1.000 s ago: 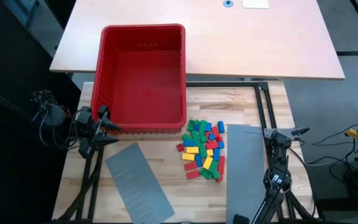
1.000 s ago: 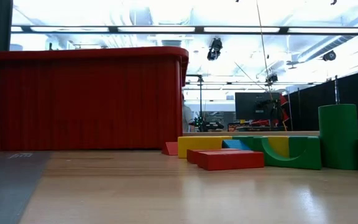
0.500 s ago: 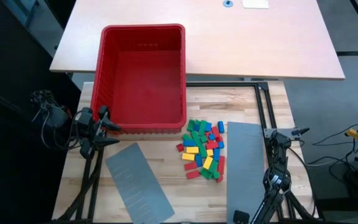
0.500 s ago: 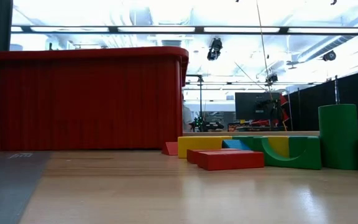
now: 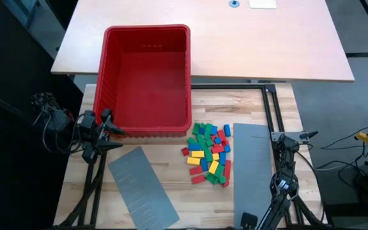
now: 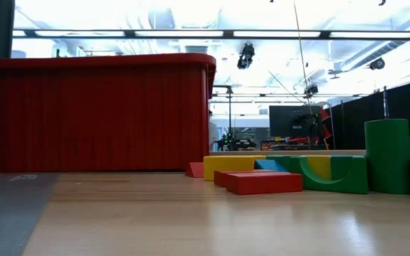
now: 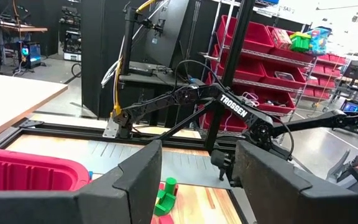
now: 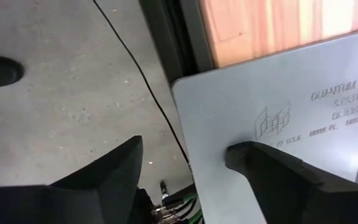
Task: Sort blocks
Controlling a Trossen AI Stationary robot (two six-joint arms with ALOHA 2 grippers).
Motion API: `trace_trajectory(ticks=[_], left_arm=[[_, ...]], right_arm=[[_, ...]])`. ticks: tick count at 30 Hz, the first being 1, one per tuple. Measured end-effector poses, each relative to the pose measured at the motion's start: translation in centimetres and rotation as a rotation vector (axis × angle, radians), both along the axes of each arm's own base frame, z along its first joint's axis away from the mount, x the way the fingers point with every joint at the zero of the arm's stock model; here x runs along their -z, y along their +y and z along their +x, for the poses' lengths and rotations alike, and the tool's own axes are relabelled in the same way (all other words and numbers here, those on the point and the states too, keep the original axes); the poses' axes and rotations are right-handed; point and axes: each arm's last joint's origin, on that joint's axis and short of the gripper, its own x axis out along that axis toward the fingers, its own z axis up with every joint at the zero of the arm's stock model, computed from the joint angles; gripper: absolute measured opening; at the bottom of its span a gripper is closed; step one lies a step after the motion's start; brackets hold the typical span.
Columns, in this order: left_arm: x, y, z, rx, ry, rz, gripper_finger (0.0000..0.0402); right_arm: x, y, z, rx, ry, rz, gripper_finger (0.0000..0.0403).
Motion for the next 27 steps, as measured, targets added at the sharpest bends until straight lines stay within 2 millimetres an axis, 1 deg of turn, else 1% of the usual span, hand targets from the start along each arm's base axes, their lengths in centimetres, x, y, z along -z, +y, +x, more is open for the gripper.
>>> trace_trajectory(ticks=[10, 20, 22, 24, 27], left_arm=[[0.3, 0.0, 0.0, 0.0, 0.026, 0.021, 0.0185], [0.4, 0.0, 0.0, 0.0, 0.036, 0.028, 0.0193], [0.4, 0.0, 0.0, 0.0, 0.036, 0.029, 0.0192], [0.4, 0.0, 0.0, 0.0, 0.037, 0.029, 0.0189], [0.4, 0.0, 0.0, 0.0, 0.037, 0.029, 0.0188]], right_arm=[[0.0, 0.1, 0.1, 0.005, -0.014, 0.011, 0.0161], [-0.2, 0.3, 0.2, 0.006, -0.027, 0.033, 0.0077], [-0.4, 0.4, 0.3, 0.006, -0.03, 0.038, 0.0071], [-0.6, 0.6, 0.3, -0.017, -0.039, 0.052, 0.0075], [-1.1, 1.6, 0.6, -0.074, -0.118, 0.12, 0.0107]])
